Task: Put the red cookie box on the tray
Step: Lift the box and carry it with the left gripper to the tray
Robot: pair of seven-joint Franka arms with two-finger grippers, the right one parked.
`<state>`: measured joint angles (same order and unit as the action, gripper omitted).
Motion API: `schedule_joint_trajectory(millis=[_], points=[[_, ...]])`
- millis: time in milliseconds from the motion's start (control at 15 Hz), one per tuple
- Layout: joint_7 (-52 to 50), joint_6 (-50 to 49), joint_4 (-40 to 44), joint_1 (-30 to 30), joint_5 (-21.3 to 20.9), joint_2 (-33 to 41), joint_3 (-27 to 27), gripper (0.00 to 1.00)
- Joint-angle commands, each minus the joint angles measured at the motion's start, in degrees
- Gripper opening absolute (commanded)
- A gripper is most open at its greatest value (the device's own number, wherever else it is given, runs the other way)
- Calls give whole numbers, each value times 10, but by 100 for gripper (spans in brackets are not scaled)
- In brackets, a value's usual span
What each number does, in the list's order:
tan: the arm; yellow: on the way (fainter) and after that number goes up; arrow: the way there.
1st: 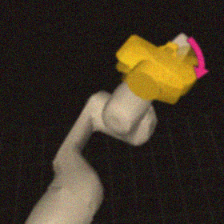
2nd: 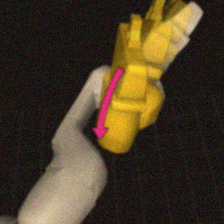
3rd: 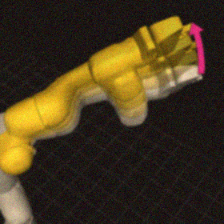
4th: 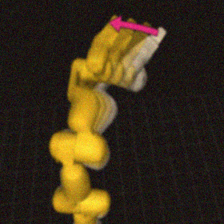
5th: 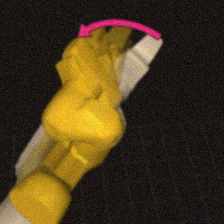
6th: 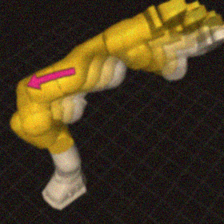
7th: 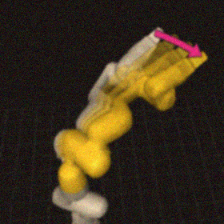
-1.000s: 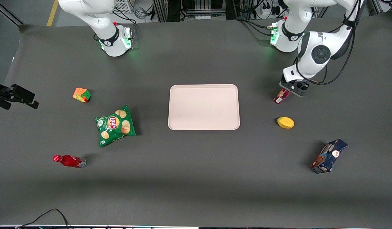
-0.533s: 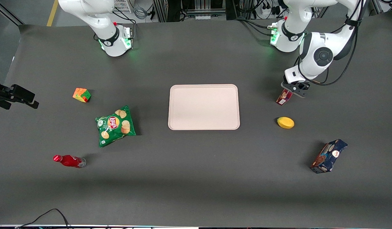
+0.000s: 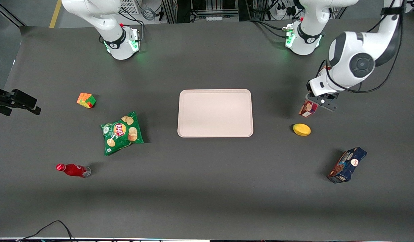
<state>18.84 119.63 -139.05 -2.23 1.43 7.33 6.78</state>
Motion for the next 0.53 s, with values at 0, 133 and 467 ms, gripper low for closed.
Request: schedule_joint_trajectory(millis=[0,133,467], points=[[-90,-90,131,-9,36,-16,32,4],[-163,-128,217,-9,38,-53,53,4],[-387,-141,387,-45,36,-177,120,6]])
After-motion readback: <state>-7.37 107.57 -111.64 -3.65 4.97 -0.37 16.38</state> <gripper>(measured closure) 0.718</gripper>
